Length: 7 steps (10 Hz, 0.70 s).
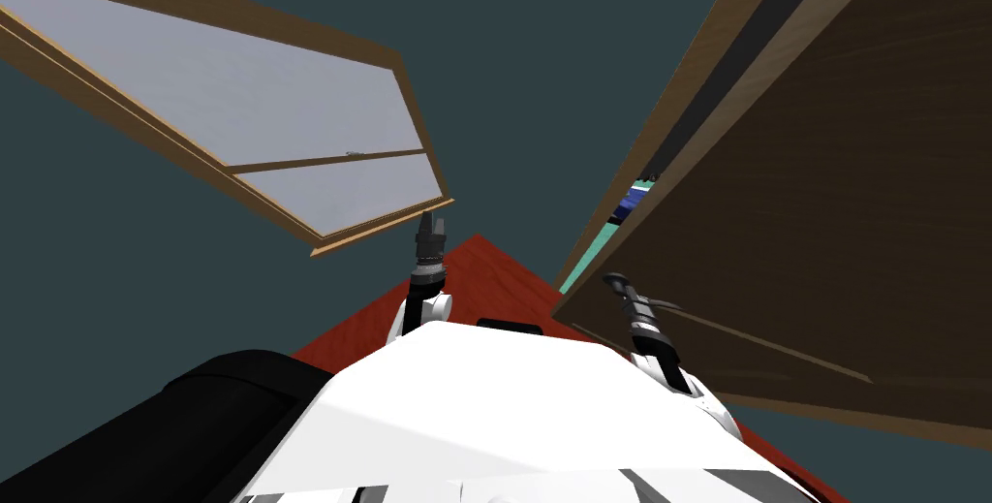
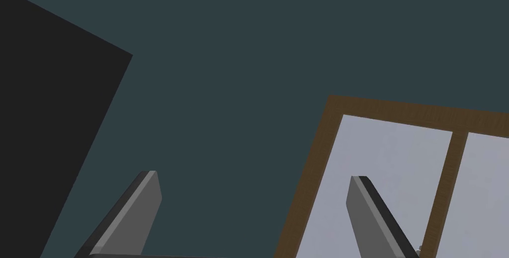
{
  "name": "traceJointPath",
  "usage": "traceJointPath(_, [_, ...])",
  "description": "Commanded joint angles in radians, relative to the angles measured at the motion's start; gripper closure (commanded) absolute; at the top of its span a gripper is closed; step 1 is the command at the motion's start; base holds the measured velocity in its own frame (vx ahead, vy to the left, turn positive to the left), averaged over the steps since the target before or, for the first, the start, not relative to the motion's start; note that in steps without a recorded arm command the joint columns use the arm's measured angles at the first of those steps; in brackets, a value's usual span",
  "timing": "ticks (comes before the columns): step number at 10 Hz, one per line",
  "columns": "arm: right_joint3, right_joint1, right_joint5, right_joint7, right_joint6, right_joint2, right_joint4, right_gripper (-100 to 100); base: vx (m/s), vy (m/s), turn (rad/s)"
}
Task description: Pull the door open
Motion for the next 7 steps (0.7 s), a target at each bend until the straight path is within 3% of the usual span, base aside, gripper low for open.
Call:
traceJointPath(1, [0.023, 0.013, 0.014, -0.018, -0.017, -0.010, -0.012, 100, -0.258, 0.002, 0.074])
traceJointPath(4, [0.059, 0.035, 0.033, -0.047, -0.038, -0.024, -0.034, 100, -0.251, -0.044, 0.060])
traceJointPath(5, [0.054, 0.028, 0.030, -0.040, -0.031, -0.017, -0.024, 100, -0.110, -0.013, 0.023])
traceJointPath(6, [0.078, 0.050, 0.044, -0.058, -0.056, -0.025, -0.038, 100, -0.152, -0.031, 0.044])
traceJointPath(7, [0.083, 0.055, 0.047, -0.063, -0.061, -0.028, -0.042, 100, -0.218, -0.063, 0.060])
